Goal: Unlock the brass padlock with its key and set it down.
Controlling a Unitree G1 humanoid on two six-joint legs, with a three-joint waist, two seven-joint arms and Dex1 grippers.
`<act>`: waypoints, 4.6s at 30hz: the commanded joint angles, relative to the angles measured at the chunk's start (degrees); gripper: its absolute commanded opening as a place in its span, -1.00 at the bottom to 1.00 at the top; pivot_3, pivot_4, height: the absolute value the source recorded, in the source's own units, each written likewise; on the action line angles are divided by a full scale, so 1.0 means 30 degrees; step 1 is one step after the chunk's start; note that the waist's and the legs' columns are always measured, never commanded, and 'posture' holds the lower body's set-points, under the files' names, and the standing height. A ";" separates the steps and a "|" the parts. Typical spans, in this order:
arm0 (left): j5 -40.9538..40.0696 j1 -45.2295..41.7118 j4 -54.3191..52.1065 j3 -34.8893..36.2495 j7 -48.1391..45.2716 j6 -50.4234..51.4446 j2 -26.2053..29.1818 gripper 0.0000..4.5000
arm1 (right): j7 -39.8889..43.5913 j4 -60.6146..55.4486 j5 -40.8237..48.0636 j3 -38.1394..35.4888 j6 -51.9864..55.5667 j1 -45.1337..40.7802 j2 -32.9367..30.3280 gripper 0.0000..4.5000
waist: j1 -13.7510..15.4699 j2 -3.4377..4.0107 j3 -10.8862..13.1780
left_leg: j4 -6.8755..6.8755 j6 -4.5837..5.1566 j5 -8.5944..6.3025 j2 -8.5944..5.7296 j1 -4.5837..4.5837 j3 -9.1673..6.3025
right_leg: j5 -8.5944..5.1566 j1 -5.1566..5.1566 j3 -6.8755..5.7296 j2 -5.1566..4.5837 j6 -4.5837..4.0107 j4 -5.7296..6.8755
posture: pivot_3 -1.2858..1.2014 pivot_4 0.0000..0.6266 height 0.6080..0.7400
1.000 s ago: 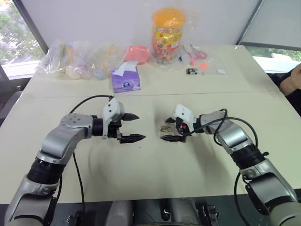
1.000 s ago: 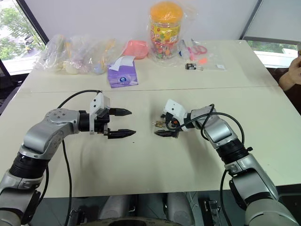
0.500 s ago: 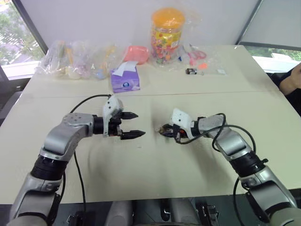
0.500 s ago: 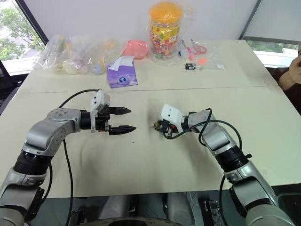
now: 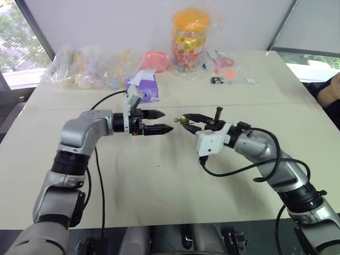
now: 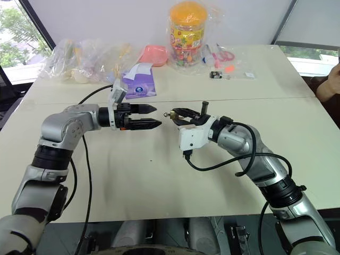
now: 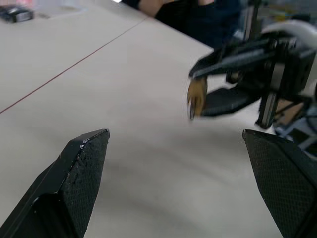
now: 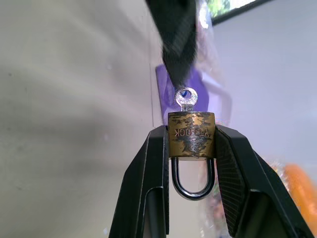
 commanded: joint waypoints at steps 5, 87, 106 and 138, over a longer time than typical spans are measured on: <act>-0.0691 -0.0907 0.0418 0.0494 -0.0723 0.0608 -0.0103 0.89 | -0.0737 -0.0809 -0.0455 -0.0919 -0.1671 -0.0429 0.0345 -0.69 | -0.0233 0.0000 0.0000 | -0.0001 0.0000 0.0000 0.0003 0.0000 -0.0005 | -0.0001 0.0001 0.0001 0.0000 -0.0002 0.0006 | 0.03 -0.52 0.96; -0.0465 -0.0394 -0.0799 0.0299 -0.0578 0.0091 -0.0165 -0.99 | 0.1794 -0.1579 0.0449 -0.1545 -0.1043 0.0054 0.0736 -0.69 | -0.0226 0.0000 0.0000 | 0.0009 -0.0001 0.0001 -0.0002 0.0003 -0.0005 | 0.0001 0.0005 0.0005 -0.0006 -0.0002 0.0021 | 0.03 -0.52 0.96; 0.5893 0.0292 0.0198 -0.2442 -0.2126 -1.2274 0.0392 -0.99 | 0.3543 -0.1633 0.1586 -0.1217 -0.0453 0.0332 0.0757 -0.69 | -0.0185 0.0001 0.0000 | 0.0009 -0.0001 0.0001 -0.0003 0.0004 0.0001 | 0.0001 0.0006 0.0005 -0.0007 -0.0005 0.0020 | 0.03 -0.52 0.96; -0.1548 -0.0107 -0.0061 0.0029 -0.2398 0.2630 0.0202 0.99 | 0.3815 -0.1021 0.1591 -0.1417 -0.0651 0.0170 0.0530 -0.69 | -0.0175 0.0001 0.0000 | 0.0019 -0.0011 0.0009 -0.0006 0.0012 -0.0011 | 0.0002 0.0019 0.0003 -0.0014 -0.0002 0.0032 | 0.03 -0.52 0.96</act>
